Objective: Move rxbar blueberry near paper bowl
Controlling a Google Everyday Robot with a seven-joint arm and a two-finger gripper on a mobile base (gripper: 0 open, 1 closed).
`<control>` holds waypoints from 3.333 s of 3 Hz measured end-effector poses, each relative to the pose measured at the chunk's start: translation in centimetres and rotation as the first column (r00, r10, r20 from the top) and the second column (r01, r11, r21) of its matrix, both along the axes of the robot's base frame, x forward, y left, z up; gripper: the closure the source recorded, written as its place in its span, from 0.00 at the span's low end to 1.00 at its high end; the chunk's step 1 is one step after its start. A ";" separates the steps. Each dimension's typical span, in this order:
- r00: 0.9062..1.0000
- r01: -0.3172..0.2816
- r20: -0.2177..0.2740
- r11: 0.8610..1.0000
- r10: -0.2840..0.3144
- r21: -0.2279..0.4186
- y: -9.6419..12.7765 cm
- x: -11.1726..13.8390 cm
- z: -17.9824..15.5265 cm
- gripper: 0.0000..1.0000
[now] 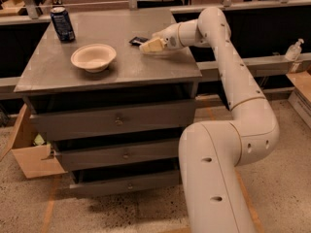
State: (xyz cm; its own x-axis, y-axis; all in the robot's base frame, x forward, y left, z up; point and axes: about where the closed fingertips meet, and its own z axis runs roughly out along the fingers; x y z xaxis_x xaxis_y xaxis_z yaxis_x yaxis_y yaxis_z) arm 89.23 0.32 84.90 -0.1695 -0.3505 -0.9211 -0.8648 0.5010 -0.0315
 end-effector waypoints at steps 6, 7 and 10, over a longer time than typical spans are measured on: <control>0.992 -0.115 0.046 0.993 0.117 -0.033 0.0 -3.2 3.1 1.00; 0.980 -0.167 0.105 0.985 0.171 -0.047 0.7 -4.9 6.7 1.00; 0.977 -0.193 0.076 0.977 0.200 -0.086 1.8 -6.6 8.5 0.62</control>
Offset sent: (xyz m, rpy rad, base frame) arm 0.0221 -0.0088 0.0128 0.0187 0.0157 0.0271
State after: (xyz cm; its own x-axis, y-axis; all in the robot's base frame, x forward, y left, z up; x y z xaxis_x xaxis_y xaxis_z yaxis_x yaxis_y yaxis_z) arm 82.63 2.12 93.42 -0.0141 -0.4401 -0.8978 -0.9388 0.3150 -0.1396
